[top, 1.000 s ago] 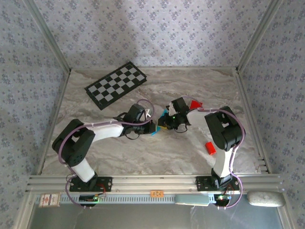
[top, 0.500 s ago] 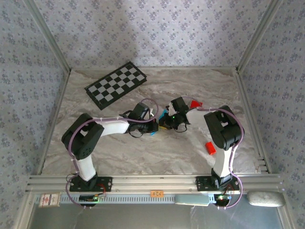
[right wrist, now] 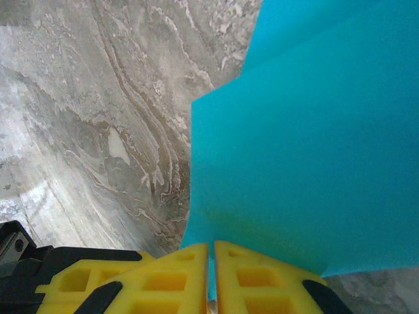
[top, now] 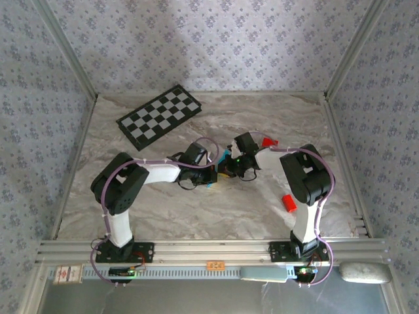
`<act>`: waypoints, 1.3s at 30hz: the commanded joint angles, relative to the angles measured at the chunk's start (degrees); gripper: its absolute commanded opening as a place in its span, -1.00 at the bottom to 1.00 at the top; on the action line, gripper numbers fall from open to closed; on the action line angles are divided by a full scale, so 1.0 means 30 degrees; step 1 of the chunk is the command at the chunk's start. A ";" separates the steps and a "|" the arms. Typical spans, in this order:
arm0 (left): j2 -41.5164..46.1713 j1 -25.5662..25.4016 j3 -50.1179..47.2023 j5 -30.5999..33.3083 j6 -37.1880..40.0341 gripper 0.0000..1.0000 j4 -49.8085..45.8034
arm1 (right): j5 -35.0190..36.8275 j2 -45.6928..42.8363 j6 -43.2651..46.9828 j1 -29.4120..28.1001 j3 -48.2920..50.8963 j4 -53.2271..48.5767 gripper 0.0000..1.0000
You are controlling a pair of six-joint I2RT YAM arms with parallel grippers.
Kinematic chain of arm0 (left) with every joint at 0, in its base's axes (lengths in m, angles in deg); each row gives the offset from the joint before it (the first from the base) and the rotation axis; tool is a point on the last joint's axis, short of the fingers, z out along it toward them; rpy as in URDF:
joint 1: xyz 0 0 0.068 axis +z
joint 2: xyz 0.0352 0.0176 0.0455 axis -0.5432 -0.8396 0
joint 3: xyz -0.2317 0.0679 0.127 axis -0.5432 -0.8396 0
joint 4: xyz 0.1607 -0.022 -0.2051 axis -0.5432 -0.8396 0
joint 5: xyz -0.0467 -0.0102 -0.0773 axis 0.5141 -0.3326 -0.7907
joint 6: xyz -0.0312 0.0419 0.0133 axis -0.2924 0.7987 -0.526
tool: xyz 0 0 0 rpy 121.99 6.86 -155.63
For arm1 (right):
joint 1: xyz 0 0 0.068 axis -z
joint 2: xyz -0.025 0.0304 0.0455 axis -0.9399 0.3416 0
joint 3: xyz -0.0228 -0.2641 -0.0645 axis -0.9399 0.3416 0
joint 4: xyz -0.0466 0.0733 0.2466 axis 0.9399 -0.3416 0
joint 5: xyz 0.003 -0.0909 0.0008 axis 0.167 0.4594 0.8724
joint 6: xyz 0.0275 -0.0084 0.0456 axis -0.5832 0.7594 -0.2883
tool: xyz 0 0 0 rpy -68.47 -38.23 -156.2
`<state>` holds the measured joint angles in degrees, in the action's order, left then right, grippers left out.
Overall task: Fold a paper plane with a square sheet of paper (pick it up from the middle)
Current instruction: Fold the wing for the fifth time at the center of the table.
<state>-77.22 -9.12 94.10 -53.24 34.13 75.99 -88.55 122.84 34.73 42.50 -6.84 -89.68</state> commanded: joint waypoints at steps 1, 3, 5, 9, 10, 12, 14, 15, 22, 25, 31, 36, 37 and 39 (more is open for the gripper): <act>-0.0352 -0.0074 0.0024 -0.0025 0.0040 -0.95 -0.1212 | 0.0824 0.0715 0.0409 -0.0030 -0.0170 -0.1439 -0.73; -0.0384 -0.0056 -0.0219 0.0044 0.0001 -0.95 -0.1245 | 0.0959 0.0772 0.0498 -0.0043 -0.0269 -0.1721 -0.73; -0.0402 -0.0046 -0.0568 0.0046 -0.0078 -0.95 -0.1089 | 0.1100 0.0832 0.0575 0.0006 -0.0291 -0.1939 -0.73; -0.0260 -0.0079 -0.1719 -0.0061 -0.0405 -0.96 -0.0227 | 0.1498 0.1005 0.0725 0.0040 -0.0430 -0.2638 -0.73; -0.0152 -0.0064 -0.2035 -0.0116 -0.0452 -0.96 0.0077 | 0.1665 0.1067 0.0785 0.0041 -0.0476 -0.2793 -0.73; 0.0140 -0.0060 -0.2751 -0.0211 -0.0578 -0.96 0.0691 | 0.1987 0.1188 0.0957 0.0038 -0.0651 -0.3353 -0.74; 0.0386 -0.0070 -0.3372 -0.0461 -0.0711 -0.95 0.1342 | 0.2175 0.1326 0.0957 0.0049 -0.0802 -0.3762 -0.74; 0.0532 -0.0059 -0.3682 -0.0561 -0.0747 -0.94 0.1609 | 0.2290 0.1385 0.0960 0.0043 -0.0869 -0.3971 -0.74; 0.2179 -0.0205 -0.5504 -0.0637 -0.0550 -0.93 0.1968 | 0.2506 0.1609 0.1635 -0.0048 -0.1078 -0.4591 -0.74; 0.3259 -0.0391 -0.5732 -0.0502 0.0050 -0.92 0.1007 | 0.2456 0.1594 0.1667 -0.0132 -0.1151 -0.4647 -0.74; 0.5718 -0.0406 -0.4774 0.0564 0.1302 -0.92 -0.1331 | 0.2111 0.1398 0.1757 -0.0263 -0.1194 -0.4568 -0.74; 0.6801 -0.0291 -0.4039 0.2031 0.1007 -0.91 -0.0805 | 0.1225 0.1086 0.1579 -0.0548 -0.1078 -0.3826 -0.74; 0.6717 -0.0254 -0.3985 0.2054 0.0860 -0.90 -0.0456 | 0.1016 0.1029 0.1518 -0.0605 -0.1063 -0.3672 -0.74; 0.5938 -0.0261 -0.3743 0.1979 0.0313 -0.91 0.0423 | 0.0598 0.0921 0.1323 -0.0722 -0.0991 -0.3242 -0.74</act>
<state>-58.12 -10.24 81.20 -49.00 36.14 75.07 -88.36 124.54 38.97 41.21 -11.30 -97.61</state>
